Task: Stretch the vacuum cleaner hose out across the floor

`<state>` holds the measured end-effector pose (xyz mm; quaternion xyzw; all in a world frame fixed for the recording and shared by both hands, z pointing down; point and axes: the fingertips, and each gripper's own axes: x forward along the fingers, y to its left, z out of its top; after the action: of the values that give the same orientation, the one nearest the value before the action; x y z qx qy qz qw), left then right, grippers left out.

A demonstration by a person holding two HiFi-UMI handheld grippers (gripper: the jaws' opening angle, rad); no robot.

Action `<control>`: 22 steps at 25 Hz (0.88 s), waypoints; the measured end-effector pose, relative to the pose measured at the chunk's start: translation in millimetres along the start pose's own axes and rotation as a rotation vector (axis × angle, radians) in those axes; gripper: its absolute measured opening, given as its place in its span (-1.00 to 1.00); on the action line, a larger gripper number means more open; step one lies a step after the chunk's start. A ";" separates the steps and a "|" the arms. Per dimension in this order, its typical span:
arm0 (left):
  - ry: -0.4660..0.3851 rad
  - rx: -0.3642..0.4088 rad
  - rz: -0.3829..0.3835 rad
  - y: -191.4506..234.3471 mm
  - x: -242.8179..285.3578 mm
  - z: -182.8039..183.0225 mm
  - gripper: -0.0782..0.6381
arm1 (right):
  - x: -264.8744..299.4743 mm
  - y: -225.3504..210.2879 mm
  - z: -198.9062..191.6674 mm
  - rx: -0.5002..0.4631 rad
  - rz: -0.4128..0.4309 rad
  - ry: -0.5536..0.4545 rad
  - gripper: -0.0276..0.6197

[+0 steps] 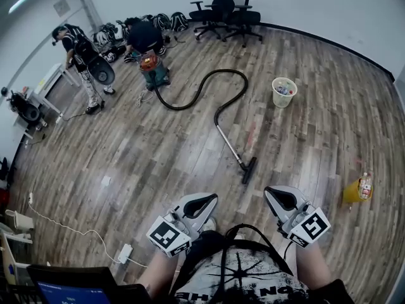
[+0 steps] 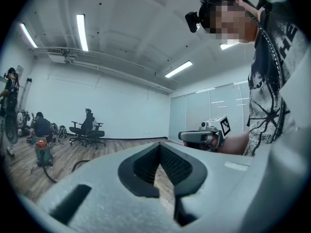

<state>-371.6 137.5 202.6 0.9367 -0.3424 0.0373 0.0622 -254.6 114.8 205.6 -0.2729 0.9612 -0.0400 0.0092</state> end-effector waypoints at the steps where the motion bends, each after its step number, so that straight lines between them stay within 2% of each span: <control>1: 0.001 -0.001 -0.001 0.4 -0.5 -0.6 -0.79 | 1.2 0.8 -0.8 0.001 0.004 0.000 -0.90; 6: 0.022 0.001 -0.001 3.1 -3.2 -2.8 -0.79 | 9.3 4.0 -2.2 0.001 0.027 -0.006 -0.90; 12: 0.042 -0.025 0.012 26.2 -8.7 -11.2 -0.79 | 37.4 -1.1 -14.9 0.007 0.055 0.025 -0.90; 17: 0.038 -0.037 0.007 68.8 -15.1 -6.7 -0.79 | 85.5 -9.3 -10.1 -0.021 0.067 0.055 -0.90; 22: 0.019 -0.037 -0.026 136.7 -21.6 2.4 -0.79 | 150.9 -28.0 3.0 -0.058 0.044 0.067 -0.90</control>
<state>-476.3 47.4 210.2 0.9393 -0.3304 0.0387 0.0834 -368.2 11.5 205.5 -0.2502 0.9675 -0.0211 -0.0298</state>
